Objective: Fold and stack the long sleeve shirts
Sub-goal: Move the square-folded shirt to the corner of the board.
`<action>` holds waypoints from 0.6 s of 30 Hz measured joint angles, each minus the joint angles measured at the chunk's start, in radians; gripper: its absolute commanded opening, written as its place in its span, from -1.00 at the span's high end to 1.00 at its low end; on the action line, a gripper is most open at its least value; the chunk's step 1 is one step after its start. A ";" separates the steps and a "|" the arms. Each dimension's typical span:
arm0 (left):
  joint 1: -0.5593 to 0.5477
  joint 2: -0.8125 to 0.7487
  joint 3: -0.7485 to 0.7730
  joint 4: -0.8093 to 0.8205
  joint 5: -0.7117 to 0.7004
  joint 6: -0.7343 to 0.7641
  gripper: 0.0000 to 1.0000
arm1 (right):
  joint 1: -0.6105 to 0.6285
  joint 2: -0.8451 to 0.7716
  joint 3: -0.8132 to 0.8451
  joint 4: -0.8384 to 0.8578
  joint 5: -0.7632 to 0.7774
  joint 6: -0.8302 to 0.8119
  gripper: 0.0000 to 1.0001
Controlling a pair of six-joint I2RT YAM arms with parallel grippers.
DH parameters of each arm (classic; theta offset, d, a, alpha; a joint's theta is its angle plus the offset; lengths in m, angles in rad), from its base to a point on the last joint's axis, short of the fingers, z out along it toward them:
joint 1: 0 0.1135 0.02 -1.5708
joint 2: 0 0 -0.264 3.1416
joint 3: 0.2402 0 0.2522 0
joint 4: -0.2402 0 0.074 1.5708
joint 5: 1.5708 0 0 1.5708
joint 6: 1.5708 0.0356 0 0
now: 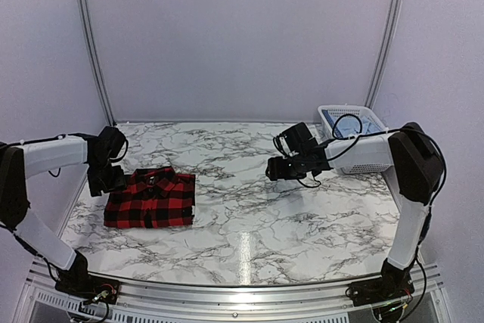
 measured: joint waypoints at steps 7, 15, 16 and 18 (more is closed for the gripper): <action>-0.214 -0.058 0.137 -0.001 -0.018 -0.055 -0.69 | 0.007 -0.040 0.000 -0.004 0.001 -0.004 -0.51; -0.497 0.191 0.290 0.080 0.026 -0.153 -0.71 | 0.019 -0.093 -0.008 -0.010 0.020 -0.014 -0.80; -0.517 0.220 0.301 0.098 0.037 -0.163 -0.72 | 0.019 -0.106 -0.014 -0.010 0.026 -0.014 -0.81; -0.540 0.266 0.320 0.126 0.056 -0.182 -0.72 | 0.020 -0.140 -0.029 -0.008 0.037 -0.014 -0.84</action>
